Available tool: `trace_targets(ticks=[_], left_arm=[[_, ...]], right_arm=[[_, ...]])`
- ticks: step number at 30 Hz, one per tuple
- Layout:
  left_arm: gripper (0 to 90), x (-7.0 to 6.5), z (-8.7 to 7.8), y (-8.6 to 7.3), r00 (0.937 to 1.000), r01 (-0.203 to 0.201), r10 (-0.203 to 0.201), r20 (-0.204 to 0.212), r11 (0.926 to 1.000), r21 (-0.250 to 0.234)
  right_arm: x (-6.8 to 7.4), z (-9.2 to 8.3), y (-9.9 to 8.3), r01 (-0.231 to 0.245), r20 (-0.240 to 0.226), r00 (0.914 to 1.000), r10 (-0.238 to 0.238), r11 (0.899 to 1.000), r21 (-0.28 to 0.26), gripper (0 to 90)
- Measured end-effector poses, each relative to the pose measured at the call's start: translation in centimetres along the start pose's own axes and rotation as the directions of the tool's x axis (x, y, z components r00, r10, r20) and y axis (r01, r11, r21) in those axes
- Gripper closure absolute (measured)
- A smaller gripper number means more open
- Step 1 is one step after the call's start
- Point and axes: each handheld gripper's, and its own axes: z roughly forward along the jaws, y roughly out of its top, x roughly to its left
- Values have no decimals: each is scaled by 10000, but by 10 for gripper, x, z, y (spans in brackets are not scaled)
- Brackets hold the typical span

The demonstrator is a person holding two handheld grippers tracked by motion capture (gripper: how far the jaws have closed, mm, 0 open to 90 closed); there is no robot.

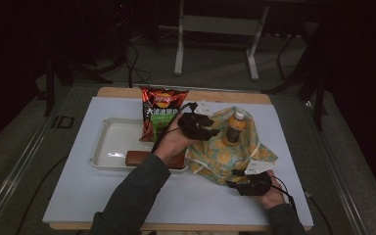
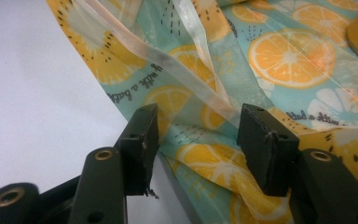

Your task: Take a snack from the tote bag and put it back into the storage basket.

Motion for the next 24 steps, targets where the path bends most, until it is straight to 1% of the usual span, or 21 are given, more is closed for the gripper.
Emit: trace_targets(ticks=[9, 14, 17, 24], left_arm=[[547, -3, 11, 10, 9996, -266, 266, 42, 9996, 94], [547, -2, 16, 13, 9996, -280, 280, 0, 9996, 69], [536, 0, 20, 16, 9998, -201, 201, -30, 9998, 45], [530, 0, 29, 25, 9991, -418, 420, -107, 9990, 154]], right_arm=[[0, 0, 0, -8, -1, 10000, 8, 10000, -3, 473], [1, 0, 0, 6, 8, 10000, -6, 10000, 4, 473], [1, 0, 0, 9, 8, 10000, -9, 10000, 5, 473], [1, 0, 0, 19, 8, 10000, -19, 10000, 3, 472]])
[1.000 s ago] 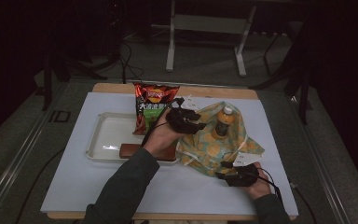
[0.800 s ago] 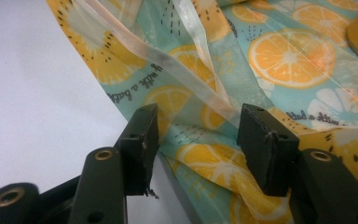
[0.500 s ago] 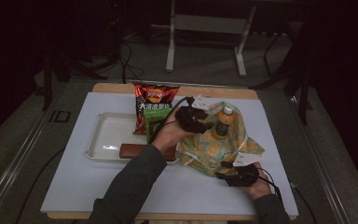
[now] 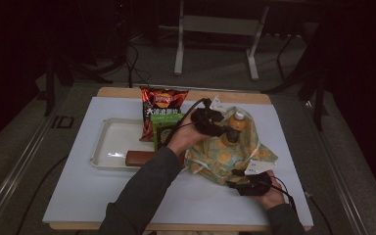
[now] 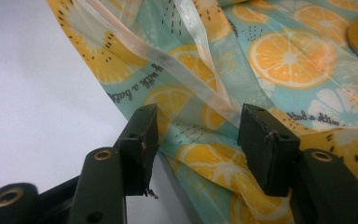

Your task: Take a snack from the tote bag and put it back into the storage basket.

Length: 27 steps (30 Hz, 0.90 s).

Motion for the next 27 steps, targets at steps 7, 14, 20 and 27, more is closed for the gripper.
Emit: trace_targets(ticks=[7, 14, 20, 27], left_arm=[[498, 4, 14, 2, 9999, 142, -141, -69, 9998, 114], [474, 8, 25, 3, 9996, 243, -242, -136, 9996, 107], [461, 8, 34, 11, 9997, 243, -243, -31, 9997, 16], [451, 1, 46, 27, 9996, -119, 124, -239, 9997, 204]], right_arm=[[0, 0, 0, 9, 0, 10000, -9, 10000, 12, 469], [1, 0, 0, -6, -12, 10000, 6, 10000, 20, 468], [1, 0, 0, -20, -15, 10000, 20, 10000, -2, 466], [1, 0, 0, 7, 14, 10000, -7, 10000, 16, 463]])
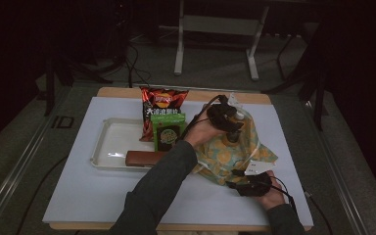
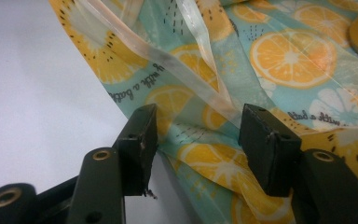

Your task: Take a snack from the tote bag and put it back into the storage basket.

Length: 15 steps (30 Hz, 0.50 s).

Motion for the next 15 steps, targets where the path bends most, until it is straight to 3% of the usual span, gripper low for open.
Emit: trace_targets(ticks=[9, 15], left_arm=[[429, 9, 14, 5, 9993, 320, -316, -194, 9993, 217], [413, 16, 23, 3, 9969, 791, -790, 63, 9967, -185]], right_arm=[[0, 0, 0, -15, -23, 10000, 15, 10000, 0, 460], [0, 0, 0, -20, -17, 10000, 20, 10000, 1, 458]])
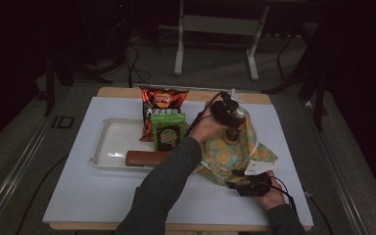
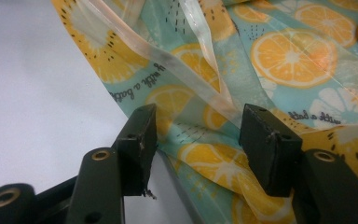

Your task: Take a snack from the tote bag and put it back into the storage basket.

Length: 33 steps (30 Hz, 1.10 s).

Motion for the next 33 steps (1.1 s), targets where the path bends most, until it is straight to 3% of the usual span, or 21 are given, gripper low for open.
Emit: trace_targets(ticks=[5, 9, 15, 21, 27, 33], left_arm=[[441, -2, 3, 0, 10000, -42, 41, -42, 9994, -334], [567, -3, -3, 3, 9998, 71, -78, -166, 9991, -428], [579, -7, -6, 3, 9991, 119, -133, -398, 9993, -355], [582, -17, -14, 3, 9985, -217, 216, -497, 9998, -17], [582, -22, -25, -7, 9995, 140, -144, -283, 9998, -136], [582, -31, -40, -18, 9989, 274, -280, -376, 9995, -150]], right_arm=[[0, 0, 0, -37, -31, 10000, 37, 10000, -13, 458], [0, 0, 0, -35, -29, 10000, 35, 10000, -12, 458], [0, 0, 0, -8, -17, 10000, 8, 10000, 6, 456], [0, 0, 0, -78, -80, 9999, 78, 10000, -21, 456], [0, 0, 0, -58, -48, 10000, 58, 10000, -14, 456], [0, 0, 0, -35, -33, 10000, 35, 10000, -6, 456]])
